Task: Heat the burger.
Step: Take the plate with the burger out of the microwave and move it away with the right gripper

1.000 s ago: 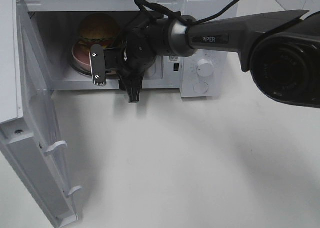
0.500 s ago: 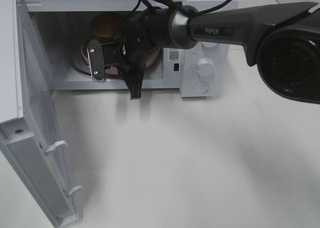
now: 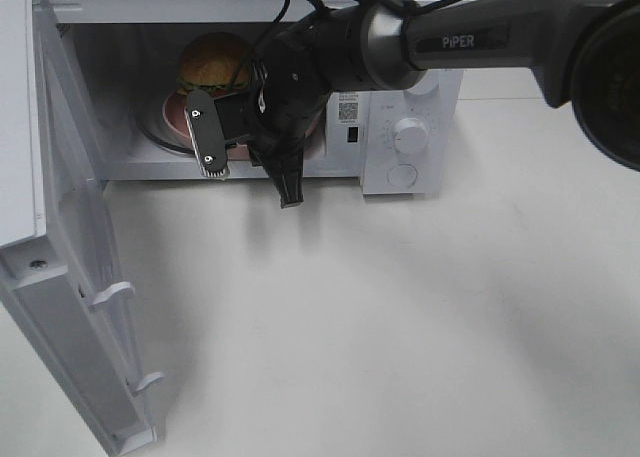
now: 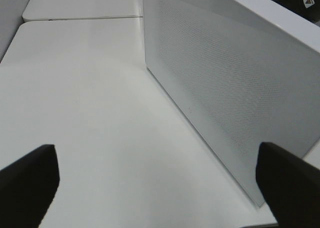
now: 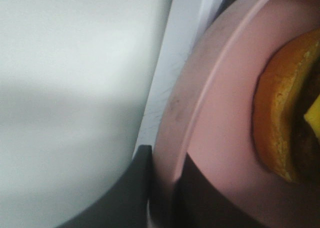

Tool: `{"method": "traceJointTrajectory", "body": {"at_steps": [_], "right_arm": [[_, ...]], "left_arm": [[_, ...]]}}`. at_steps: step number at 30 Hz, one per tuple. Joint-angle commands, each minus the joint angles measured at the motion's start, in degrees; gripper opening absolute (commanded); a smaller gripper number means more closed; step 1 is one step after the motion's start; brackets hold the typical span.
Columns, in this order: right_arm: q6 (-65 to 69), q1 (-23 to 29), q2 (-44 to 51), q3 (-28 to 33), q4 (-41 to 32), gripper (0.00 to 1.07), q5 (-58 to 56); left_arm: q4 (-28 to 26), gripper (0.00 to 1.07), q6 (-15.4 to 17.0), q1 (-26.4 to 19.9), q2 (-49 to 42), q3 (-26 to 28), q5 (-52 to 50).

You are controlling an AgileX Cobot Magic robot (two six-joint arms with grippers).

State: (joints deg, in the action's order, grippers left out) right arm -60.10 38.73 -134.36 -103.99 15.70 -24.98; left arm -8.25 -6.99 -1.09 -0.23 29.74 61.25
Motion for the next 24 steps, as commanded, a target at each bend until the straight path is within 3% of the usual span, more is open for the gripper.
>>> {"method": "traceJointTrajectory", "body": {"at_steps": [1,24], "right_arm": [[-1.60,0.74,3.61,4.87,-0.17,0.00,4.76],[-10.71,2.98,16.04,23.84,-3.04,0.00,13.46]], "left_arm": [[-0.23,1.00,-0.11,-0.11,-0.46,-0.17,0.17],[-0.23,1.00,-0.11,-0.11,-0.46,-0.17,0.17]]}}
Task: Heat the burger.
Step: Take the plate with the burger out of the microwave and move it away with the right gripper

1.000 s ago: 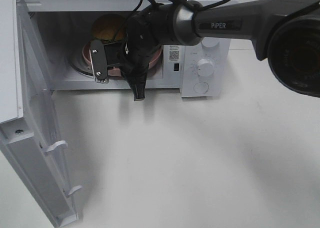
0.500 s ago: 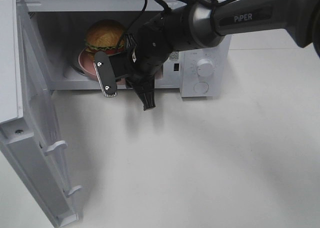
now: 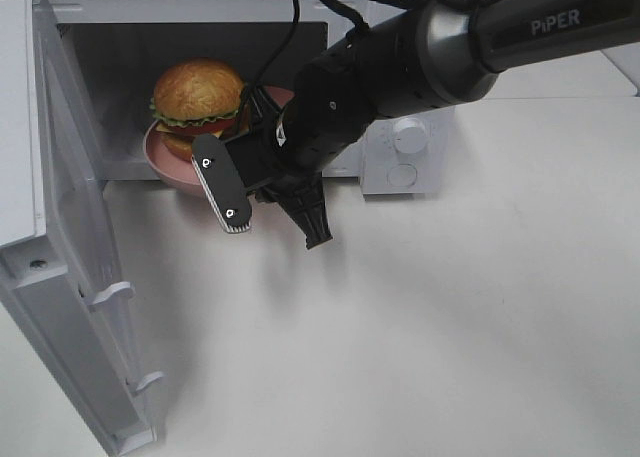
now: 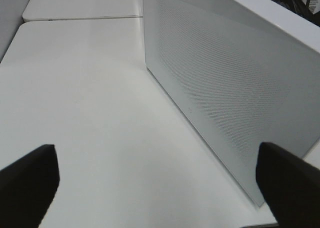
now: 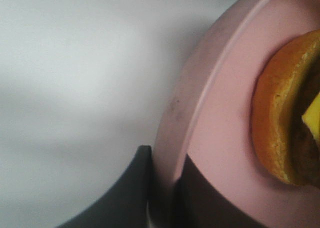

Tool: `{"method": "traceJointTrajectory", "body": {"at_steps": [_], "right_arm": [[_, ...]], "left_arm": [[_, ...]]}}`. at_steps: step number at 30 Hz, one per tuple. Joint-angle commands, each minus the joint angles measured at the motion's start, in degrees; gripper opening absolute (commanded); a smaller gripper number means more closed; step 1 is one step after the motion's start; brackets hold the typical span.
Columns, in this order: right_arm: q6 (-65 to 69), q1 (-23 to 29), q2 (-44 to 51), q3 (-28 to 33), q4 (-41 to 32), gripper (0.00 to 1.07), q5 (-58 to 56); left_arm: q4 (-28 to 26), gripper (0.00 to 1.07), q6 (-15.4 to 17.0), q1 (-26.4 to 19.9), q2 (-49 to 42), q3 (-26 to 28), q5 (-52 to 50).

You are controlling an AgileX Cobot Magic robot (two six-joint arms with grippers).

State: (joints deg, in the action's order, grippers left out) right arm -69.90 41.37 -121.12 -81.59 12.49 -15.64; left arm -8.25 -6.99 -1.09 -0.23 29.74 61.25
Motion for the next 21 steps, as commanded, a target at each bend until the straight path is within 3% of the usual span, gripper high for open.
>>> {"method": "traceJointTrajectory", "body": {"at_steps": [1,21], "right_arm": [[-0.92,0.40,3.27,2.12,0.17,0.00,4.53],[-0.52,3.78,13.75,15.41,1.78,0.00,6.42]], "left_arm": [[-0.23,1.00,-0.11,-0.11,-0.46,-0.17,0.17],[-0.23,1.00,-0.11,-0.11,-0.46,-0.17,0.17]]}}
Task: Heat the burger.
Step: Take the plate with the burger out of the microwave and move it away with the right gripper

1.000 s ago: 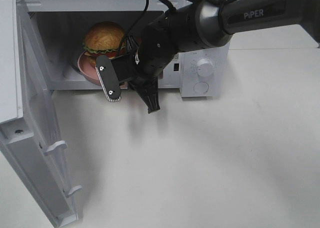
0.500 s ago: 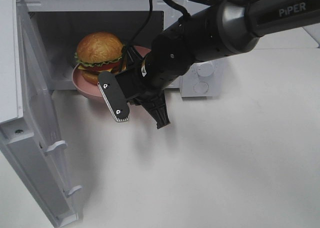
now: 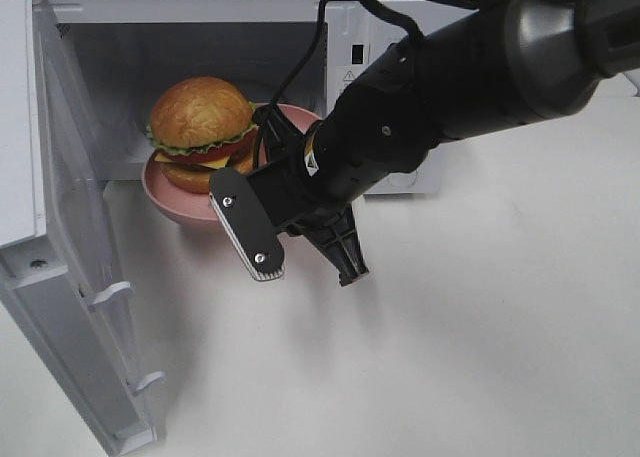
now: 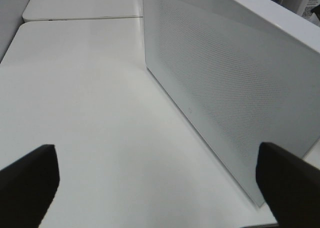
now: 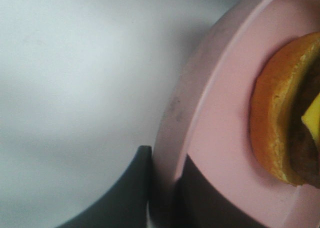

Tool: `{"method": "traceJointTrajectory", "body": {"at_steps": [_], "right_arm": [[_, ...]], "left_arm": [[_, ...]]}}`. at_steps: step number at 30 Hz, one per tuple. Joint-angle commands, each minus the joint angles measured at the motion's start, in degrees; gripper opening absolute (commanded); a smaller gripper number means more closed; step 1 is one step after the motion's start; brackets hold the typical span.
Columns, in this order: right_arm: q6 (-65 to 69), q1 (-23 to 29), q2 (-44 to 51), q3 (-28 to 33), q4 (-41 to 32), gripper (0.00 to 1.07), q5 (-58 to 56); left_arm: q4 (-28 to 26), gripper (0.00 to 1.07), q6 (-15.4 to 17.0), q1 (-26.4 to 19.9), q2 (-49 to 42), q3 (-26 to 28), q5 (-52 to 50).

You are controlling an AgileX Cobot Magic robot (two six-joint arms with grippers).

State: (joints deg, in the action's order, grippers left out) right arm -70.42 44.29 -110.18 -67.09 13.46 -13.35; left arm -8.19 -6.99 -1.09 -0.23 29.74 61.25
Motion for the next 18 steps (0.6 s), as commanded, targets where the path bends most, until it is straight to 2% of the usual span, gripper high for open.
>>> {"method": "traceJointTrajectory", "body": {"at_steps": [1,9,11,18], "right_arm": [[0.00,1.09,4.18,2.64,0.80,0.00,4.93],[1.43,2.23,8.59,7.62,0.80,0.00,6.99],[1.43,2.69,11.57,11.46,0.80,0.00,7.05],[2.81,2.75,17.36,17.42,0.80,0.00,8.25]], "left_arm": [[-0.29,1.00,-0.11,-0.11,-0.46,-0.17,0.17],[-0.29,1.00,-0.11,-0.11,-0.46,-0.17,0.17],[-0.29,1.00,-0.11,-0.11,-0.46,-0.17,0.17],[-0.29,1.00,-0.11,-0.11,-0.46,-0.17,0.17]]}}
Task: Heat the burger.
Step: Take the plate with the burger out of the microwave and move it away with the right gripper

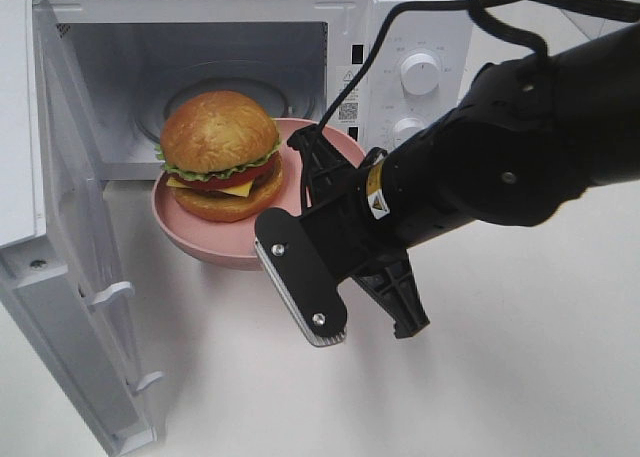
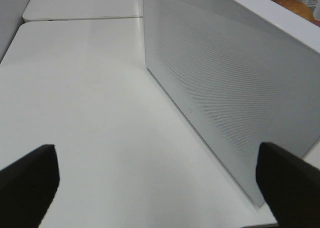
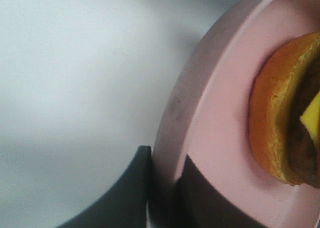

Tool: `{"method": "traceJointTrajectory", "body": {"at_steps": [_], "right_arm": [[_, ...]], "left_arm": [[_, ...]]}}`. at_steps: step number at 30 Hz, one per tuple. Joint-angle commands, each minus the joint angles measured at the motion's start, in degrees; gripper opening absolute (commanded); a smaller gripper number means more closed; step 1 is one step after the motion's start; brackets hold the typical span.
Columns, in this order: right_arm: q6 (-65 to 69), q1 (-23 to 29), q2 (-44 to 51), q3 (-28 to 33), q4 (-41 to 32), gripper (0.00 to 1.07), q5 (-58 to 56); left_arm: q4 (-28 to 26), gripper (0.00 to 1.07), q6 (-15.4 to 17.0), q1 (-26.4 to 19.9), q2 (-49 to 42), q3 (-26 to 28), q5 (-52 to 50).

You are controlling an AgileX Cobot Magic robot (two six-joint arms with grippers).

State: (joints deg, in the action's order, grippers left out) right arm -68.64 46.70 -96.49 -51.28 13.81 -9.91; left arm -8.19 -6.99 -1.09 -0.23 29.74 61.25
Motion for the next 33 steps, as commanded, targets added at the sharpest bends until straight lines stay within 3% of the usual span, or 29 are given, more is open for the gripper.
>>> {"method": "traceJointTrajectory", "body": {"at_steps": [1,16,24,33], "right_arm": [[1.03,0.34,5.61,3.38,0.46,0.00,4.81],[1.20,0.34,19.82,16.44,0.74,0.00,4.93],[3.09,0.34,25.78,20.28,1.32,0.00,3.84],[11.86,0.34,33.69,24.01,8.37,0.00,-1.60]], "left_arm": [[-0.29,1.00,-0.11,-0.11,-0.46,-0.17,0.17],[-0.29,1.00,-0.11,-0.11,-0.46,-0.17,0.17],[-0.29,1.00,-0.11,-0.11,-0.46,-0.17,0.17],[-0.29,1.00,-0.11,-0.11,-0.46,-0.17,0.17]]}}
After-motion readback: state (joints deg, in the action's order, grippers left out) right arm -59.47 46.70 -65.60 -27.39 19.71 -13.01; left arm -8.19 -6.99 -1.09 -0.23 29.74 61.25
